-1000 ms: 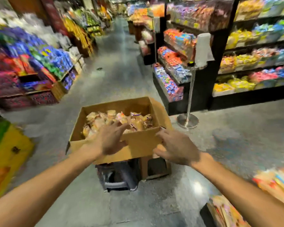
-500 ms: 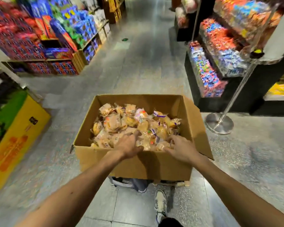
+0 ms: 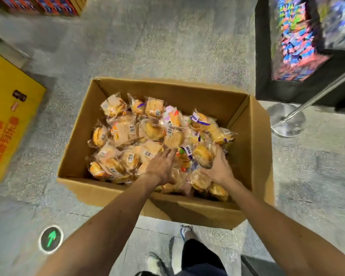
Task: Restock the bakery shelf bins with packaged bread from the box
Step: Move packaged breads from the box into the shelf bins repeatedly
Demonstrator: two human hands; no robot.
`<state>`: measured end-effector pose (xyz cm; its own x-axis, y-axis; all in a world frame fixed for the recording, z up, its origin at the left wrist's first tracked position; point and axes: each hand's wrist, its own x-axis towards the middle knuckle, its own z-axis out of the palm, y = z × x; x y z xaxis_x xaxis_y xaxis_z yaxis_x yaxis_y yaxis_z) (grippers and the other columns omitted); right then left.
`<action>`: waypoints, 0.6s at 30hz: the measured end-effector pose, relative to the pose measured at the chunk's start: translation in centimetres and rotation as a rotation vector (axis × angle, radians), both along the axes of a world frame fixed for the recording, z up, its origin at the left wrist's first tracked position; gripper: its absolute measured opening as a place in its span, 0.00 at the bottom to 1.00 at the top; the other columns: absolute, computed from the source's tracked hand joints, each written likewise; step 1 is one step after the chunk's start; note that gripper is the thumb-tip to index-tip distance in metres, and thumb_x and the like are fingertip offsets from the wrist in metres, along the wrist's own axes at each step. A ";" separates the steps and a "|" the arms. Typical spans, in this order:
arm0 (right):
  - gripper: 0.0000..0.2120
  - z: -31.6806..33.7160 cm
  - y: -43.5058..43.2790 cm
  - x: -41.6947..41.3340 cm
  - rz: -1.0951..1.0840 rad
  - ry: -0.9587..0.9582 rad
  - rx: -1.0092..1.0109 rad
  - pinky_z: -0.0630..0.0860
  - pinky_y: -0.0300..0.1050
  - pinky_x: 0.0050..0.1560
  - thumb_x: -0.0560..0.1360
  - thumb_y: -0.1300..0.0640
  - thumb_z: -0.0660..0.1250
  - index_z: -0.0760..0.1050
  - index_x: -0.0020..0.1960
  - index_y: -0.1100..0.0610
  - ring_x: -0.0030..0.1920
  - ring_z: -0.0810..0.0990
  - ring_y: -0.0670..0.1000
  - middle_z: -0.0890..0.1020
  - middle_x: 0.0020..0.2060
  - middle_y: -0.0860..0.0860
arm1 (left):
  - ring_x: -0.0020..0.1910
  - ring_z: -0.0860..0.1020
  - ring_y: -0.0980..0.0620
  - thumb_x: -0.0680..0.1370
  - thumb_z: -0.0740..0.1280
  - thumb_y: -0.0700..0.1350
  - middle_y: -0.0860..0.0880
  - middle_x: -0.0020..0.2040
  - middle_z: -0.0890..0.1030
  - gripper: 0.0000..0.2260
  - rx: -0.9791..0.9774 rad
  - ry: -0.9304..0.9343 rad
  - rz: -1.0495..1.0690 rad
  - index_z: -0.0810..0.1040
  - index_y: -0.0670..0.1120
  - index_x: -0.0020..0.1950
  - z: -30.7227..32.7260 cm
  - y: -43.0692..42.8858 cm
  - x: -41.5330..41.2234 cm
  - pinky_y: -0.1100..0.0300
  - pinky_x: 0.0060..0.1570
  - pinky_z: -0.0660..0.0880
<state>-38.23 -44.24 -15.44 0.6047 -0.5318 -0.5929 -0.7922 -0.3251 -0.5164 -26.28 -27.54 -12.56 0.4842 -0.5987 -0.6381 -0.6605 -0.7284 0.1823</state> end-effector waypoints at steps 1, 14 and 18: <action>0.58 -0.6 -0.4 0.6 -0.011 -0.021 -0.010 0.59 0.60 0.76 0.66 0.50 0.81 0.43 0.81 0.52 0.78 0.57 0.58 0.54 0.80 0.53 | 0.80 0.51 0.43 0.69 0.78 0.54 0.45 0.82 0.47 0.56 0.016 -0.011 -0.049 0.40 0.49 0.81 -1.0 -0.5 0.5 0.49 0.78 0.54; 0.58 -4.8 -4.6 5.8 0.288 0.025 -0.071 0.62 0.63 0.73 0.64 0.50 0.82 0.47 0.81 0.46 0.77 0.58 0.59 0.56 0.80 0.51 | 0.73 0.60 0.41 0.62 0.79 0.65 0.39 0.76 0.56 0.66 0.060 0.041 -0.281 0.32 0.47 0.79 -6.6 -3.5 3.0 0.52 0.72 0.59; 0.61 -4.8 -5.2 6.9 0.317 0.064 -0.005 0.57 0.57 0.77 0.65 0.50 0.81 0.40 0.82 0.52 0.80 0.51 0.58 0.45 0.81 0.52 | 0.66 0.67 0.42 0.62 0.82 0.59 0.42 0.68 0.66 0.65 0.001 0.202 -0.039 0.37 0.43 0.80 -7.0 -2.6 2.8 0.49 0.68 0.66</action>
